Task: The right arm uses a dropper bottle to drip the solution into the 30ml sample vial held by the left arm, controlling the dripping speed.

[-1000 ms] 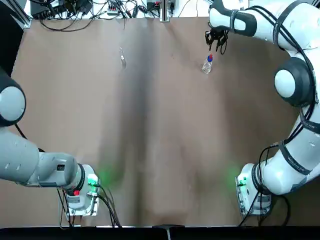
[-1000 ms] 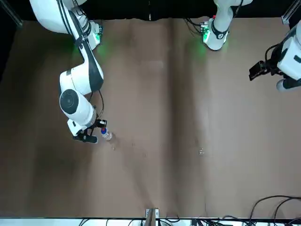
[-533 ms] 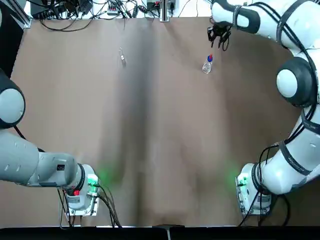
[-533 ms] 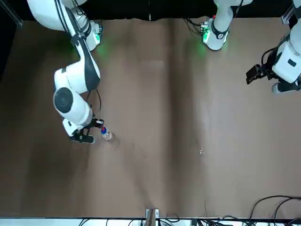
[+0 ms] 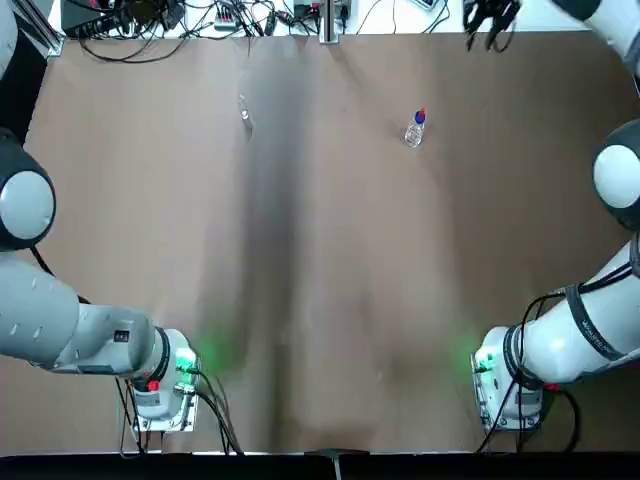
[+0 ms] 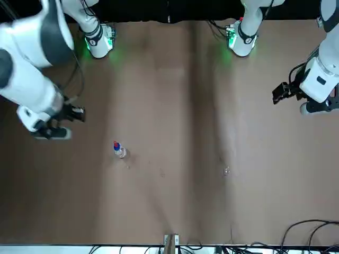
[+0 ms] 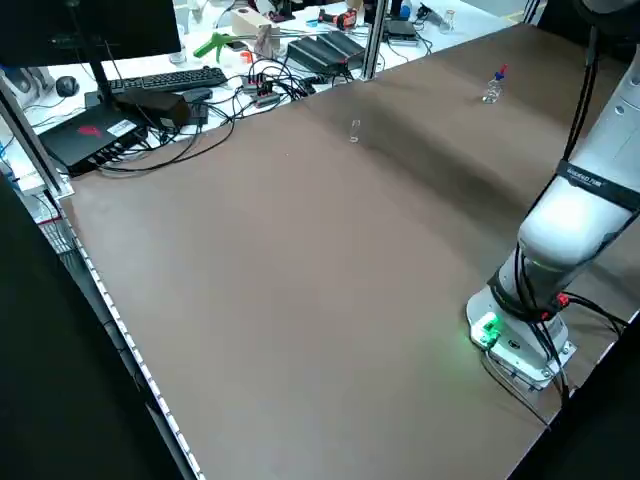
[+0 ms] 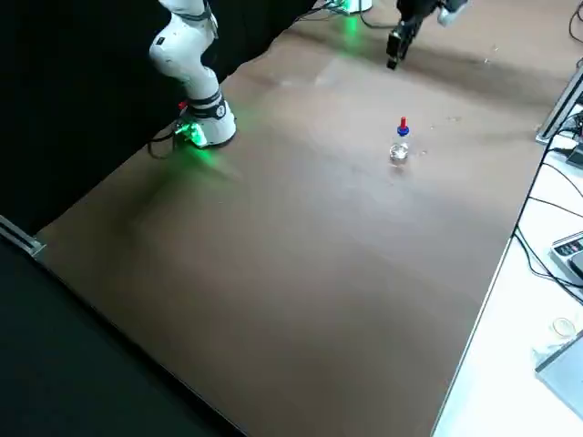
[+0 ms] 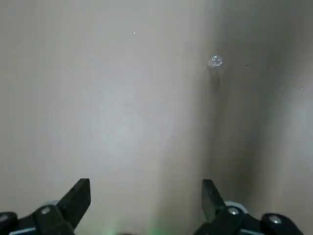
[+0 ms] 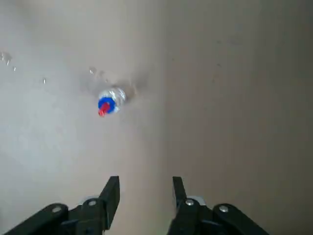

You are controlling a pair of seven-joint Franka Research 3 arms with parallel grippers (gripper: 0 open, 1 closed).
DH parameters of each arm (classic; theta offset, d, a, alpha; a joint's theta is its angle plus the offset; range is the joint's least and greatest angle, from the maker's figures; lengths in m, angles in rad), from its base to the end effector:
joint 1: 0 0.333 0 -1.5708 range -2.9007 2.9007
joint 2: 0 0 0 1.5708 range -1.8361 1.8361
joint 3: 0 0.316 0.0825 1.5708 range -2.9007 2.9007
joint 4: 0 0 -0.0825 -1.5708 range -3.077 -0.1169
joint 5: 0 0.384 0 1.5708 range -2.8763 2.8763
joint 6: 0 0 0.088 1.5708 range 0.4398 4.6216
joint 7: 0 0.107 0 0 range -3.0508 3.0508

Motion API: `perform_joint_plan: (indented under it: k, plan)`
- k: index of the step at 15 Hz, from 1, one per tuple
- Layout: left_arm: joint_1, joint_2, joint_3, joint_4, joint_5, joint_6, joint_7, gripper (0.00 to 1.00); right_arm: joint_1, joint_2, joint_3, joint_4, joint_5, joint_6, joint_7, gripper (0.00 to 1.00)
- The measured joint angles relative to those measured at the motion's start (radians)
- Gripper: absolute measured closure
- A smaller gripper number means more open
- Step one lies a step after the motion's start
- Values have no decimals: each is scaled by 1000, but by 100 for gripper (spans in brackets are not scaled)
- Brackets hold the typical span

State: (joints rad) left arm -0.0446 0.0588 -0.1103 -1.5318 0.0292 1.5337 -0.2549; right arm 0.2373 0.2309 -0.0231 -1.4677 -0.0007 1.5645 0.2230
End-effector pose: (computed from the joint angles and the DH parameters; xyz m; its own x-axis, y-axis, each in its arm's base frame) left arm 0.5621 -0.0826 0.6069 0.9937 0.1009 -0.0489 0.0991 -0.9944 -0.0362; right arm 0.6025 0.1325 0.5368 0.9916 -0.0107 -0.1290 -0.0062 -0.9994 0.0354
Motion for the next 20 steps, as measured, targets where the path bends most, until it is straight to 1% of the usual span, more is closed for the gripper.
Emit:
perform_joint_plan:
  k: [2,3,4,5,6,7,8,9,11,13,14,15,17,18,20]
  plan:
    - [-6,0,0,0,0,0,0,0,-34,-19,0,64,8,-101,-54,48]
    - [-8,0,-2,0,0,1,0,0,-53,-29,0,87,15,-134,-79,47]
    - [-8,0,-7,1,0,1,0,0,-68,-44,0,102,20,-149,-104,41]
    - [-9,0,-14,2,0,3,0,0,-77,-65,0,110,23,-163,-124,37]
    - [-10,0,-17,4,0,16,0,0,-80,-92,0,111,23,-180,-133,37]
    - [-9,0,-18,7,0,36,0,0,-80,-119,0,108,23,-190,-135,31]
    - [-6,0,-18,10,0,49,0,0,-80,-144,2,102,23,-190,-136,30]
    - [4,-2,-17,15,0,56,0,0,-80,-193,2,53,23,-147,-136,30]
    - [6,-5,-17,15,0,56,0,0,-80,-245,2,-49,23,-45,-136,30]
    - [3,-6,-19,15,0,56,0,0,-80,-279,3,-119,23,-12,-137,29]
    - [2,-6,-19,15,0,56,0,0,-80,-287,3,-134,23,-10,-137,28]
    - [2,-6,-20,15,0,56,0,0,-80,-292,3,-139,22,-8,-137,22]
    - [1,-6,-20,15,0,56,0,0,-81,-299,3,-136,22,1,-137,6]
    - [1,-6,-20,15,0,56,0,0,-81,-304,3,-134,22,2,-137,0]
    - [1,-6,-20,15,0,55,0,0,-82,-310,3,-132,22,0,-137,0]
